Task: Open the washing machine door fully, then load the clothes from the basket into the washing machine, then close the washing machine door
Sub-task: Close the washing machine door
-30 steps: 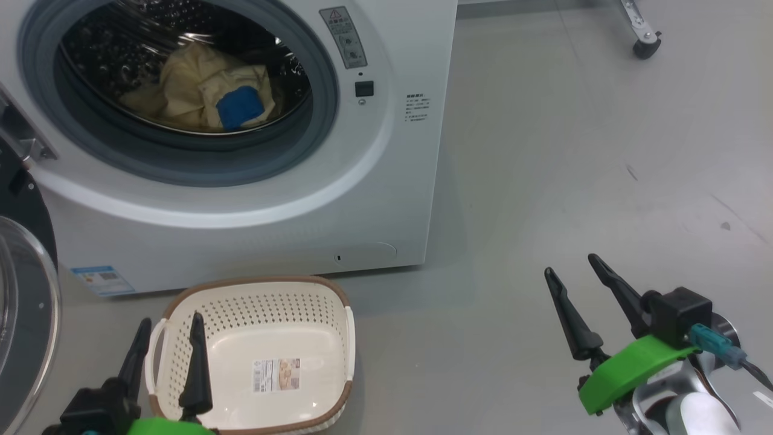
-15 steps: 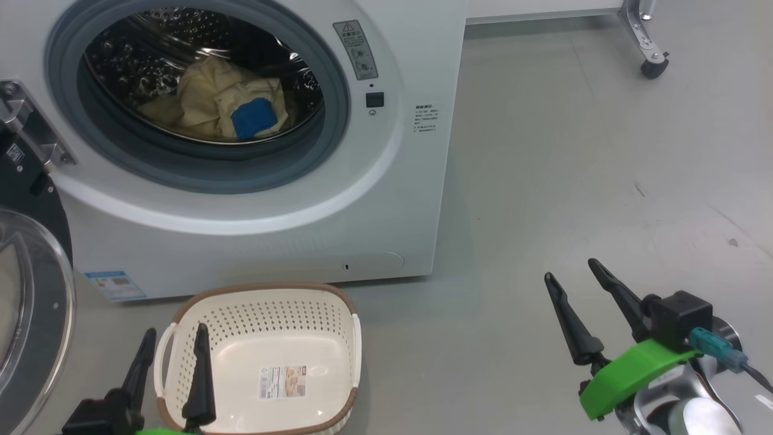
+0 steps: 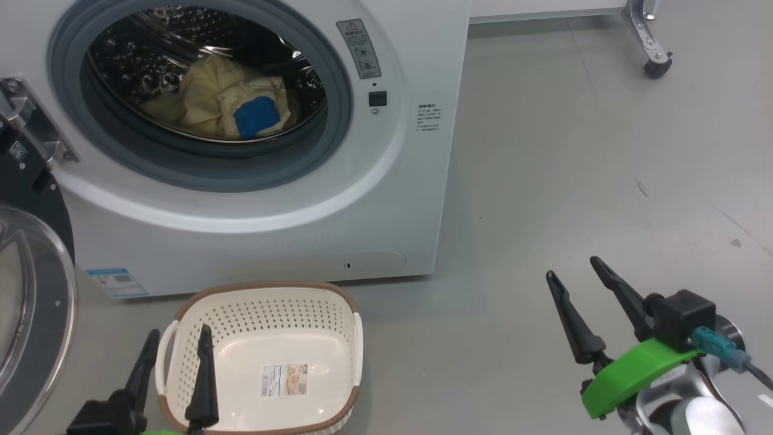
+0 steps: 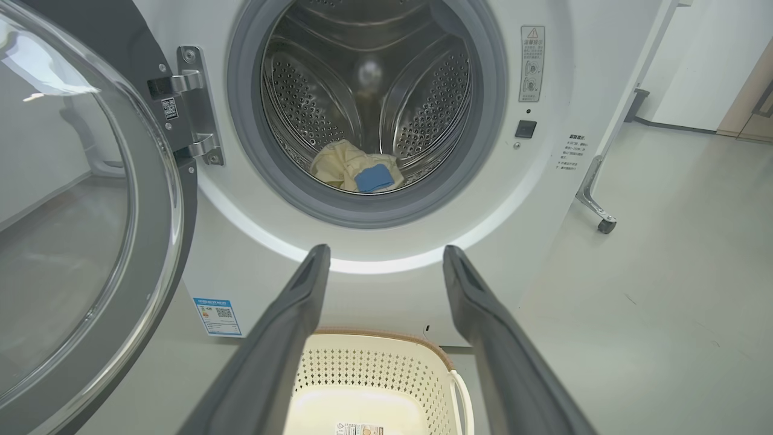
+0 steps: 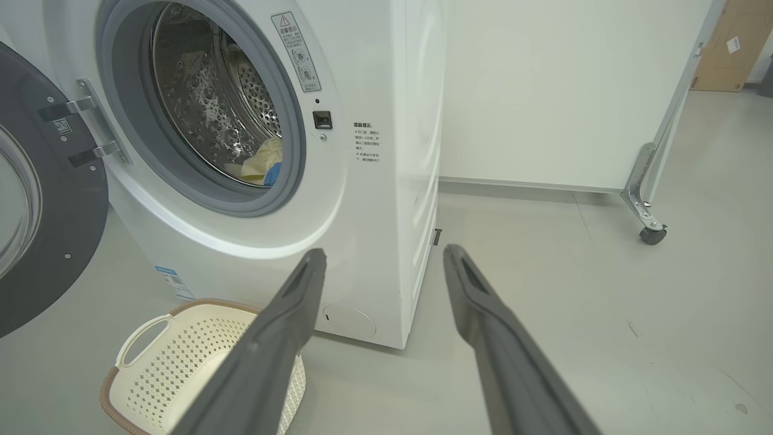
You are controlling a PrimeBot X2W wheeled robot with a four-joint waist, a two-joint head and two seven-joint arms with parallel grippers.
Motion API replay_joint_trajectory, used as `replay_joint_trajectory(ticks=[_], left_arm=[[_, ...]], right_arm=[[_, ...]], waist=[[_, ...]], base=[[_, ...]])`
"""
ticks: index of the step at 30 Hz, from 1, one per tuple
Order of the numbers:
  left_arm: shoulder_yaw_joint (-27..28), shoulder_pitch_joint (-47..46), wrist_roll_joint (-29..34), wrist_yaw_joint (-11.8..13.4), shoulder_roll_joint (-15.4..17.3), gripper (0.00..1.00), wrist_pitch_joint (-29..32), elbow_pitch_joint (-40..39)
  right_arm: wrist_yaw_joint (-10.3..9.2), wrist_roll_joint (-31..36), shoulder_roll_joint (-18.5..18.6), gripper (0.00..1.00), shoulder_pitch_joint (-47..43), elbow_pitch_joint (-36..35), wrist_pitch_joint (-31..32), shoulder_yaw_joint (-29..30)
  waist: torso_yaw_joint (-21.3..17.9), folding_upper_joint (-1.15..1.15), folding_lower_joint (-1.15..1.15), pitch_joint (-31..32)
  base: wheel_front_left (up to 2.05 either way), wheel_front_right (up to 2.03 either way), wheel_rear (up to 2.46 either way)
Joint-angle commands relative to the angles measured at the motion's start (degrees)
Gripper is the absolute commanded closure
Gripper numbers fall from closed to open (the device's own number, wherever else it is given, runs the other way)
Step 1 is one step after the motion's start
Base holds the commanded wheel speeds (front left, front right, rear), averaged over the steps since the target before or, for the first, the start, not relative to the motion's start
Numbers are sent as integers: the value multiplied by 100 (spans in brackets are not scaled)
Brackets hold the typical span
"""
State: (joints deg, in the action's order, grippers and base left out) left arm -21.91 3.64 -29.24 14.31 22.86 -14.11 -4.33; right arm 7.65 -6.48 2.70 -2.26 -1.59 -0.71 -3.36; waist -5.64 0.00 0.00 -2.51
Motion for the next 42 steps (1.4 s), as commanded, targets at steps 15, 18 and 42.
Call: replay_joint_trajectory(ticks=[15, 18, 42], left_arm=[[229, -274, 91, 999, 202, 0, -28, -209], [229, -273, 95, 1001, 229, 0, -19, -208], [198, -303, 104, 953, 282, 0, -37, -248]], right_arm=[[-16, -9, 74, 0, 97, -219, -33, -25], [-16, -10, 69, 0, 85, -223, -32, -4], [-16, 32, 44, 0, 56, -231, -25, 94]], waist=[[70, 0, 0, -73], [93, 0, 0, -81], [178, 0, 0, -63]], base=[[-100, 100, 0], [-203, 202, 1], [-53, 53, 0]])
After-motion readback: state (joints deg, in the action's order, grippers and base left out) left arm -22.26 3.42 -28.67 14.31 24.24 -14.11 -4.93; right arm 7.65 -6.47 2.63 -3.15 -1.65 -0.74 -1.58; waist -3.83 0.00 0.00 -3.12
